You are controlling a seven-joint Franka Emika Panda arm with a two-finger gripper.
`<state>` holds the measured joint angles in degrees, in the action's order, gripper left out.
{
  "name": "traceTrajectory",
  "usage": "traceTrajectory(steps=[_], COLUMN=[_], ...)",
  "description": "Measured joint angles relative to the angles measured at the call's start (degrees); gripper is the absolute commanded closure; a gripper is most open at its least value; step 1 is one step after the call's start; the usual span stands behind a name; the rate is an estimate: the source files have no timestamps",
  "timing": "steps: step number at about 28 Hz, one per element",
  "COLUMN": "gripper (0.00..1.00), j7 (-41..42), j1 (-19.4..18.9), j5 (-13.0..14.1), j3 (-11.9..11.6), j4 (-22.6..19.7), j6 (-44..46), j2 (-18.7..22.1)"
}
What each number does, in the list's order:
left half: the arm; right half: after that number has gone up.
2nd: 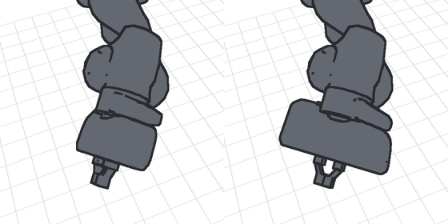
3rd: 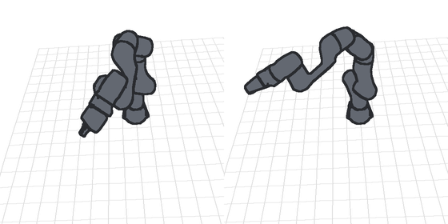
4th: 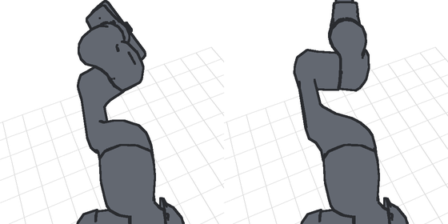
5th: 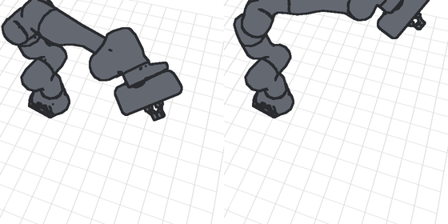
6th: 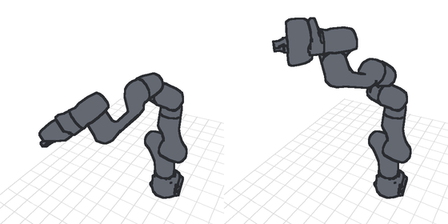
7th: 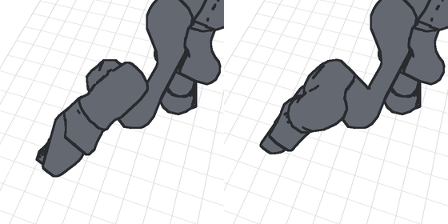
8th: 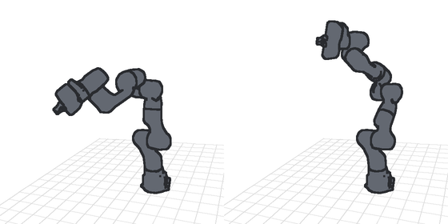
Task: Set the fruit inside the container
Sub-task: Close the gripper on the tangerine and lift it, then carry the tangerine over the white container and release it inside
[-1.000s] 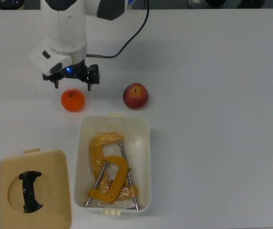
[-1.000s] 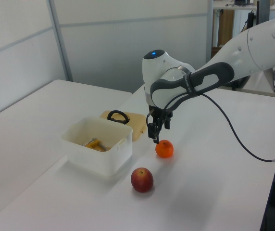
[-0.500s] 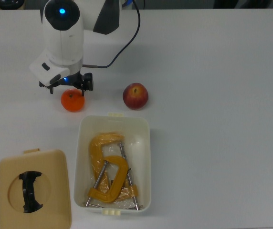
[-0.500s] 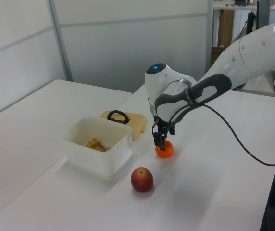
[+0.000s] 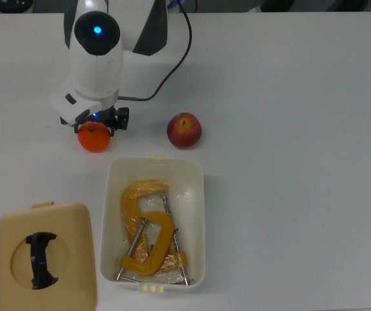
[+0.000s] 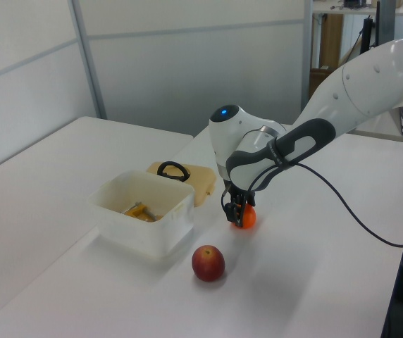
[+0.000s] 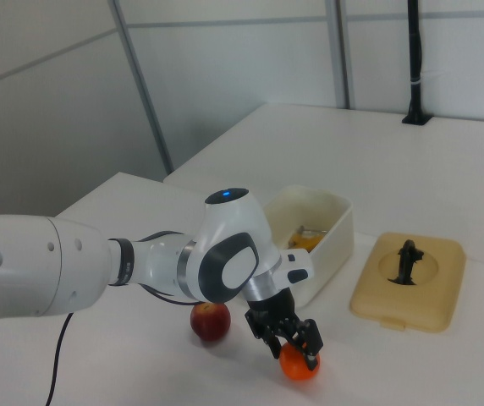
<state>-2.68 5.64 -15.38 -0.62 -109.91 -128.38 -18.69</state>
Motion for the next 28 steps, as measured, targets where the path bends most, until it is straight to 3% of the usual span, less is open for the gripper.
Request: traceTrajectory(steps=[1,11,21,28], gripper=[1.0,1.0,1.0,1.0], j7=[-0.1,-2.2,-3.3,-12.2], j1=[0.0,0.3,0.5,-0.5], j5=[-0.1,0.0,8.9,11.0], j3=[0.0,-0.1,-0.2,1.3], j4=[0.1,1.1,7.3,10.9], j6=[0.0,-1.0,-0.1,-2.8], j2=[0.0,1.0,5.3,4.5])
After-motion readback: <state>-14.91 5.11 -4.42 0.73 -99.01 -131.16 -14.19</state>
